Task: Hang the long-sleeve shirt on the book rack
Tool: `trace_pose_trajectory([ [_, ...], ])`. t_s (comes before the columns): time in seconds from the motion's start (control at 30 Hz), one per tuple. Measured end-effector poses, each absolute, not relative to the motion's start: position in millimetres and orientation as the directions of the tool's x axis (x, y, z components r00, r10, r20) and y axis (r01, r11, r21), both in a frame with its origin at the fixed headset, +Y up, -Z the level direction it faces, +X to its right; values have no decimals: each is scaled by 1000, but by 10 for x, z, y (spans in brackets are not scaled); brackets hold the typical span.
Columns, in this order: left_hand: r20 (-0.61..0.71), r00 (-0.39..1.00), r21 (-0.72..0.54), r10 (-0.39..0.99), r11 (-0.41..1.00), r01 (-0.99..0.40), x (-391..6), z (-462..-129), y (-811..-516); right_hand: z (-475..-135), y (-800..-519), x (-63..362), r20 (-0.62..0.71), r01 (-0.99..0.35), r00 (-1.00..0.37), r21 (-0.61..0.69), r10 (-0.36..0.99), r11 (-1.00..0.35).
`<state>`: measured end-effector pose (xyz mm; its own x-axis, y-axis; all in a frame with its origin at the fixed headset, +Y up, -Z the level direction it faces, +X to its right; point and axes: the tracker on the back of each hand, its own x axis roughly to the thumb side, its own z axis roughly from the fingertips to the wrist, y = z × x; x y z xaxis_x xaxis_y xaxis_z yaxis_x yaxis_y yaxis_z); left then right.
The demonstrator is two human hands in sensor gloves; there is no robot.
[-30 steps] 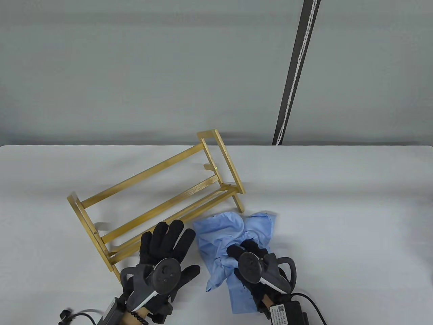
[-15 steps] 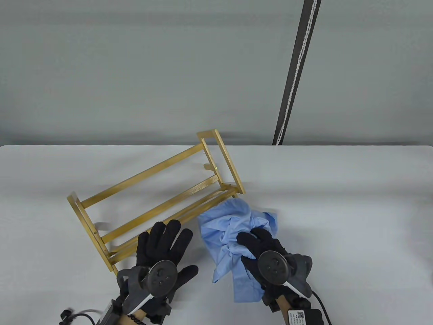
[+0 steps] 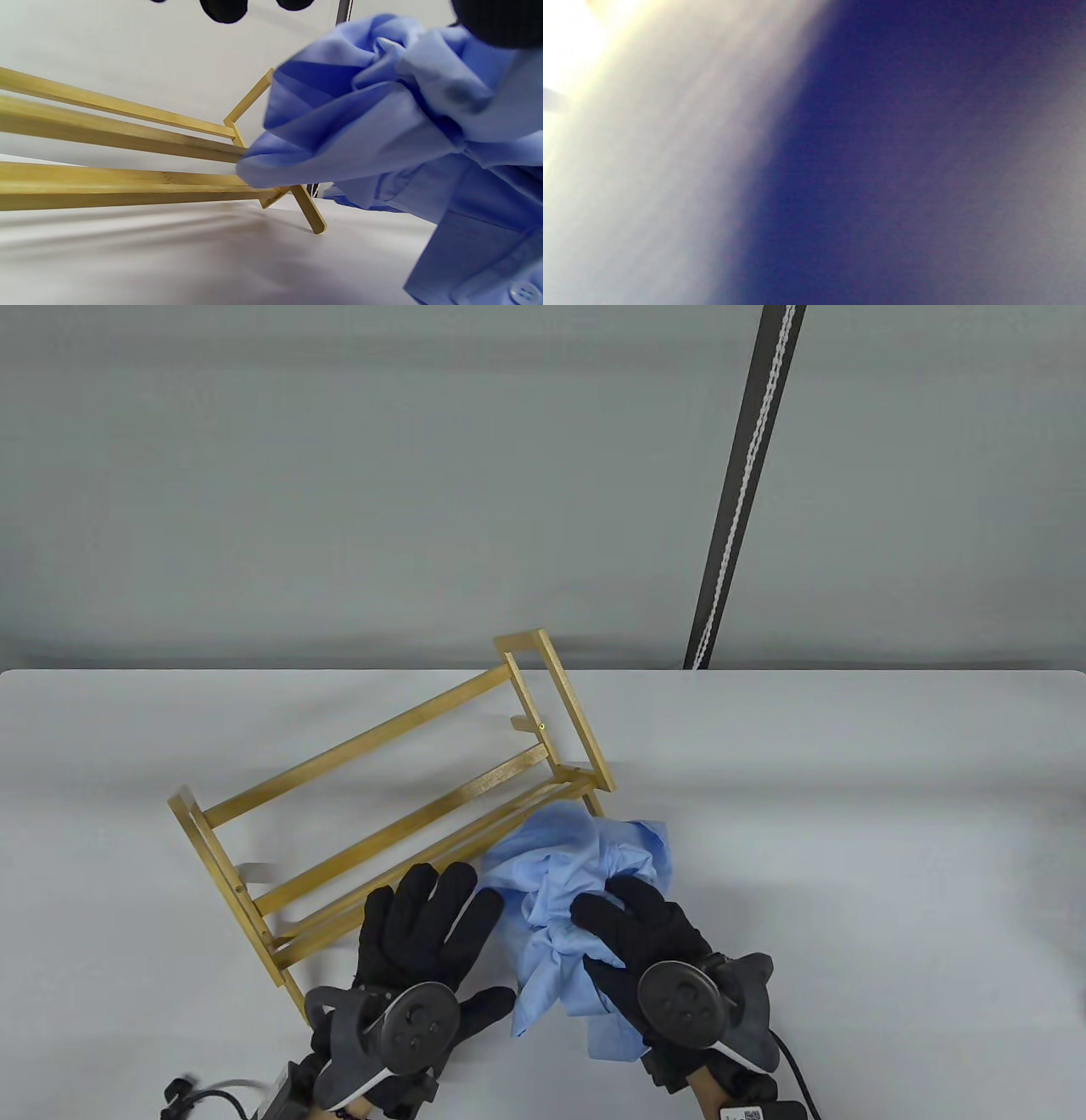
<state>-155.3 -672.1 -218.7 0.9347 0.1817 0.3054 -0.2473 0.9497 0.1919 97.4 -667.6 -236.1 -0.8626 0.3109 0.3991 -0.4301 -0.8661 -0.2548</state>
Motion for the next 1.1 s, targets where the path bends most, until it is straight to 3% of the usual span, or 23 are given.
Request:
trace_pose_trajectory([
  [0.3, 335, 928, 172, 163, 958, -230, -1504, -2169, -6729, -2253, -6642, 672, 506, -475, -804, -228, 313, -850],
  [0.6, 364, 912, 154, 188, 954, -258, -1459, -2152, -6728, -2150, -6695, 300, 657, -507, -658, -25, 368, -862],
  [1.1, 350, 909, 207, 225, 928, -309, -1370, -2233, -6663, -2164, -6675, 393, 651, -514, -673, -70, 351, -855],
])
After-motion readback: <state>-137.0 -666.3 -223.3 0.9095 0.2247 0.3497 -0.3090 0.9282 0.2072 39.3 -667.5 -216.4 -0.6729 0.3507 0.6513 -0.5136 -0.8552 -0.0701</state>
